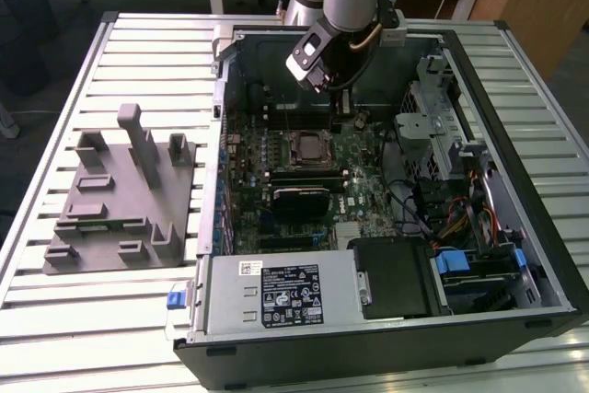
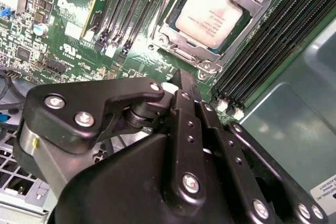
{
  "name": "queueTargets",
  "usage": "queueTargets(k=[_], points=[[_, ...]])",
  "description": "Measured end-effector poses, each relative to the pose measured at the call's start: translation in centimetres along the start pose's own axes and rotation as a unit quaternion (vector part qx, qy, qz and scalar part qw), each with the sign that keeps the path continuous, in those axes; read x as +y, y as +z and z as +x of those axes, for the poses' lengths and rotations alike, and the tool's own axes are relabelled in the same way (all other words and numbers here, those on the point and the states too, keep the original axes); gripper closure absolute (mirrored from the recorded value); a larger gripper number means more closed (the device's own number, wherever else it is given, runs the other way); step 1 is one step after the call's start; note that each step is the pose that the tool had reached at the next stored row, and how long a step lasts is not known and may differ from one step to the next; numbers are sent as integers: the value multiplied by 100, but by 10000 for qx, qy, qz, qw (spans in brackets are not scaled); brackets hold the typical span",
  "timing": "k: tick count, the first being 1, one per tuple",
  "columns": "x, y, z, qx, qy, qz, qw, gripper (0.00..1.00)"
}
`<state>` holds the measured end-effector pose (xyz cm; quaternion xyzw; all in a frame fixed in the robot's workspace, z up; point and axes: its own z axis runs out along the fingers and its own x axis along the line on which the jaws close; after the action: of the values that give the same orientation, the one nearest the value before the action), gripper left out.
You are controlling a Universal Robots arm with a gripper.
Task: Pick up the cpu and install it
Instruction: 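Close the cpu cover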
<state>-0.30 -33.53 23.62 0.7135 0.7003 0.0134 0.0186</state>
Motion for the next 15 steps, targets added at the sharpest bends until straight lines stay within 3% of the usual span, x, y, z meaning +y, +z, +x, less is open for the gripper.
queueTargets(k=[1, 3, 4, 9, 15], points=[[0, 0, 0, 0, 0, 5, 10000, 89], [1, 2, 0, -4, 0, 79, 10000, 89], [0, 1, -1, -6, 0, 86, 10000, 89], [-7, 2, 0, -5, 0, 109, 9999, 89], [-87, 17, -2, -6, -1, 109, 9999, 89]])
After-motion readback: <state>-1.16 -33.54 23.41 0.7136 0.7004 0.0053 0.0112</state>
